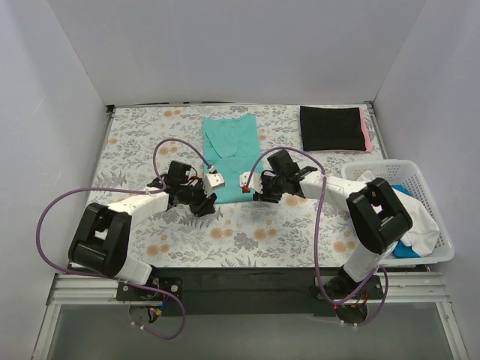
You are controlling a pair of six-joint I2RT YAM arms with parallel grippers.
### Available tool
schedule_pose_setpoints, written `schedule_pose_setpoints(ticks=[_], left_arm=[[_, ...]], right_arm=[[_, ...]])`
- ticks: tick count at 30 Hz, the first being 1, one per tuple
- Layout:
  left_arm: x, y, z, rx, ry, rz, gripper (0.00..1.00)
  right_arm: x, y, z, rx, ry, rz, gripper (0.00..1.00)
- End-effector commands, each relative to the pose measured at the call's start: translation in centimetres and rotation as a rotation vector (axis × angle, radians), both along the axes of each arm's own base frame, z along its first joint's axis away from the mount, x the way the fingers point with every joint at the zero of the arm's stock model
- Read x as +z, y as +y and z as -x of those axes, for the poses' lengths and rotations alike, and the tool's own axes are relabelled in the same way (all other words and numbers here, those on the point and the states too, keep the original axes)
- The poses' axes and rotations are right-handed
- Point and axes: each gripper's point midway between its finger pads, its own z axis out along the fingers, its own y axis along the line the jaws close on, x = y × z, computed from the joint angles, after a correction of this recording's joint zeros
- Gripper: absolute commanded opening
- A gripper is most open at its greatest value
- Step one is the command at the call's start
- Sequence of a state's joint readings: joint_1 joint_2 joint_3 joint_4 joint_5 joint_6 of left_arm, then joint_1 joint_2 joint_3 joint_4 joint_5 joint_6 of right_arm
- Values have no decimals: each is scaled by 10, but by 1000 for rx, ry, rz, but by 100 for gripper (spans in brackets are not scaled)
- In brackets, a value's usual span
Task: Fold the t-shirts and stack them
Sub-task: Fold the tshirt
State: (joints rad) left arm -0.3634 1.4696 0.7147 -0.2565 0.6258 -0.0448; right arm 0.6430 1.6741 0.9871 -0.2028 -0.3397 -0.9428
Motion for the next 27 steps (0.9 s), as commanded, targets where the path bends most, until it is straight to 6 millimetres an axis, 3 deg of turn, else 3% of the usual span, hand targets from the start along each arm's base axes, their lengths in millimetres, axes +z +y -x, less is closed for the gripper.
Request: schedule_pose_setpoints(ticks=[1,10,18,20,24,25,27], left_arm=[[19,-4,-20,-15,-152,11,36],[-8,-1,-27,-43,-160,-50,37],[-33,7,-30,-74,-160,-130,32],[-42,11,-30,-80,-151,-158,28],[-47,16,-32,-82,-150,-195,15],[-46,15,-31,-84,-149,-192,7],[-42,14,-32,-82,-149,-183,1]], right_arm=[[-2,5,-14,11,-70,0,47],[-22,-1,-4,49,-44,37,47],[-38,-7,-4,50,-30,76,45],[-42,-10,-3,50,-32,92,37],[-45,-16,-1,40,-31,110,2],[-45,-16,-1,39,-33,113,1],[-42,-17,-2,31,-41,116,1]])
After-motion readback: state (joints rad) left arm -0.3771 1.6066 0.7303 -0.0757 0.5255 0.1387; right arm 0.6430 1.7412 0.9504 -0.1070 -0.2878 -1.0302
